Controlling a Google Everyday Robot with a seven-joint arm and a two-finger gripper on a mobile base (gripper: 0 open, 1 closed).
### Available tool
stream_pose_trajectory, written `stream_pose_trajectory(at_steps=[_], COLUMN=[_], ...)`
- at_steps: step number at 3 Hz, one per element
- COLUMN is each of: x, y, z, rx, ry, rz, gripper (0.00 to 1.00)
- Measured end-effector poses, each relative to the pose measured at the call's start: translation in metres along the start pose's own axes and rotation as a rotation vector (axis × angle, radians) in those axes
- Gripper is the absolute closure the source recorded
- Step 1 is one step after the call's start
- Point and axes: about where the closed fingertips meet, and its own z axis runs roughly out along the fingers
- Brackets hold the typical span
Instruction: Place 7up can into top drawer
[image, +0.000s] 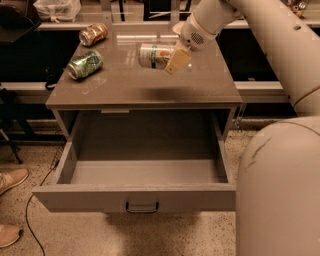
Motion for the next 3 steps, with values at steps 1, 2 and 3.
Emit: stream_pose_trajectory(at_steps=[1, 2, 3], x=[0.018, 0.037, 0.085], y=[0.043, 0.092, 0.148], z=[-0.007, -0.017, 0.027], rx=[-0.064, -0.100, -0.216], ry=[0.042, 0.054, 0.086], rz=[-0.022, -0.013, 0.049], gripper=[1.00, 1.00, 1.00])
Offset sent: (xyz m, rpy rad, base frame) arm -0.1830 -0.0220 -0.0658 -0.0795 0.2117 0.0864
